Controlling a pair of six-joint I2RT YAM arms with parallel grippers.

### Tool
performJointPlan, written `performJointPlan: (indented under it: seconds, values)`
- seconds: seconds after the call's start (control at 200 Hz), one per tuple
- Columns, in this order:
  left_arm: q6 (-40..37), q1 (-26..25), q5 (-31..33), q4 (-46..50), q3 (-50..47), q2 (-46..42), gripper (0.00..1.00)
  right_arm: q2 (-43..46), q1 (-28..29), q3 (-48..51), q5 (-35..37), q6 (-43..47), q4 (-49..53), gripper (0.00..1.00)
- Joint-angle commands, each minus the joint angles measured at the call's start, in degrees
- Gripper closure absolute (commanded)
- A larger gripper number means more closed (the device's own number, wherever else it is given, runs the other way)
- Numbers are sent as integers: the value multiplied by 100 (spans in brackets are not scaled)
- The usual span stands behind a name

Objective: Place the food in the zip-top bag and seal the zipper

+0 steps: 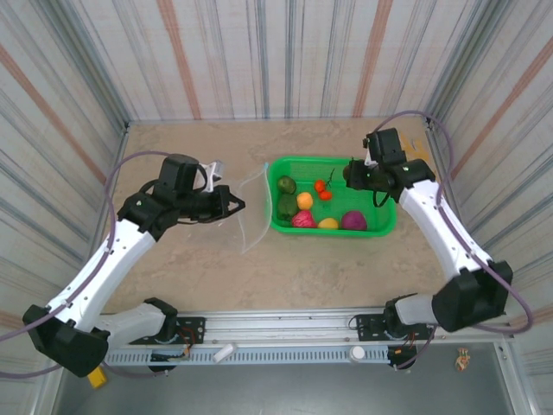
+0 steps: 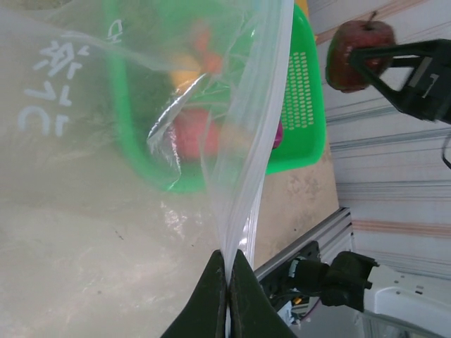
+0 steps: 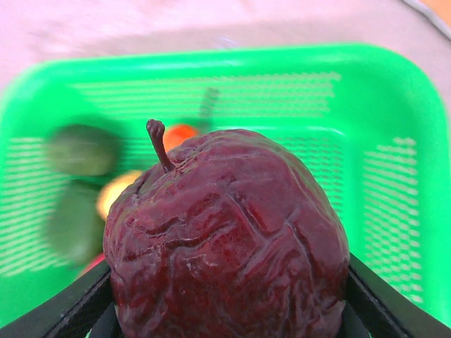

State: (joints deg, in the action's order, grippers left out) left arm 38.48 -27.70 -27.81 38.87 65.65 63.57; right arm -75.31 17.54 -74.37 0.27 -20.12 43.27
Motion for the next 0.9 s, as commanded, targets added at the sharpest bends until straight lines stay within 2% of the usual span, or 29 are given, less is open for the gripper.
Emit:
performJointPlan:
  seconds: [0.0,0.095,0.19,0.316,0.451,0.591,0.796,0.847,0.892]
  values:
    - [418,28,-281,-178,297,160,100,355,263,-321,-1452,-166,54,44]
    - [674,11,-332,-329,339,314,100,405,712,-591,-2371,-512,-279,45]
    - [864,-13,-357,-427,405,426,100,344,1309,-743,-2793,-886,-749,45]
    - [1087,-59,-311,-635,432,459,100,188,1833,-712,-3137,-1327,-1486,45]
    - [1293,-88,-283,-809,482,391,100,22,2068,-384,-3214,-1705,-2185,45]
    - [1249,-86,-205,-711,709,250,100,-1,2281,-55,-2858,-1537,-2212,46]
    - [979,-69,-162,-532,1168,119,100,-153,2526,-276,-1687,-814,-905,43]
    - [930,-59,-167,-515,1223,116,100,-137,2537,-280,-1620,-759,-821,39]
    - [926,-52,-169,-519,1224,120,100,-105,2547,-280,-1632,-729,-815,31]
